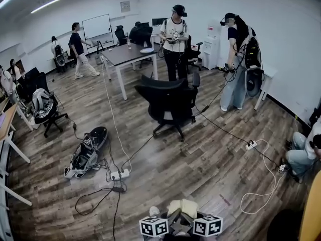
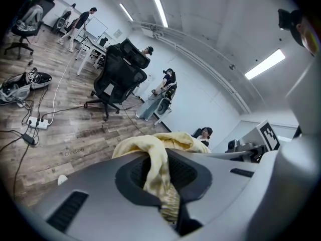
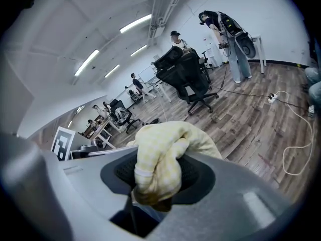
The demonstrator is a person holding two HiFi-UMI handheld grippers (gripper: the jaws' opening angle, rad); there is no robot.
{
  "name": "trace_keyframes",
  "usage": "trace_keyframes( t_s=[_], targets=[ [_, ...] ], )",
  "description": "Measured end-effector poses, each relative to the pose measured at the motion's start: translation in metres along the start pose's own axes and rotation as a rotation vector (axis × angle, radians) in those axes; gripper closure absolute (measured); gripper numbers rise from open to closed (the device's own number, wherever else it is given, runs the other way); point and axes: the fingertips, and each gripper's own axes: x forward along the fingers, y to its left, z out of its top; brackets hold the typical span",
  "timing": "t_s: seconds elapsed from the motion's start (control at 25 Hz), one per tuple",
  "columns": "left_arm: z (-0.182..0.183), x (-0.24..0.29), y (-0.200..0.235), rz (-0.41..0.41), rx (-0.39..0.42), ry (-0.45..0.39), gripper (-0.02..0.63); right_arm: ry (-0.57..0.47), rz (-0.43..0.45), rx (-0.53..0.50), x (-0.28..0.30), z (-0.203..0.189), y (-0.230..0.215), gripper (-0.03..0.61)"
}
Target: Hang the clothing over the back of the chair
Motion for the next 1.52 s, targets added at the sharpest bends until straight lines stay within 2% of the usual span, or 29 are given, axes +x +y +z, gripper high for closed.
trace_keyframes(
  t_s=[0.12, 0.36, 0.6, 1.12, 1.52],
  targets=[
    [0.017, 0.014, 0.003, -0.032, 0.02, 0.008, 0.575, -0.013, -0.031, 0.012, 0.007, 0.019, -0.009, 0.423],
    [0.041, 0.039, 0.018, -0.112, 0.023, 0.094, 0.575, -0.047, -0.1, 0.059, 0.028, 0.045, -0.02, 0.423],
    [0.076, 0.057, 0.041, -0.143, 0.034, 0.128, 0.575, -0.05, -0.138, 0.071, 0.058, 0.076, -0.028, 0.423],
    [0.148, 0.057, 0.097, -0.129, 0.069, 0.135, 0.575, -0.031, -0.131, 0.047, 0.128, 0.131, -0.009, 0.423],
    [0.184, 0.053, 0.122, -0.143, 0.123, 0.155, 0.575, -0.072, -0.129, 0.06, 0.161, 0.155, 0.006, 0.422]
  ],
)
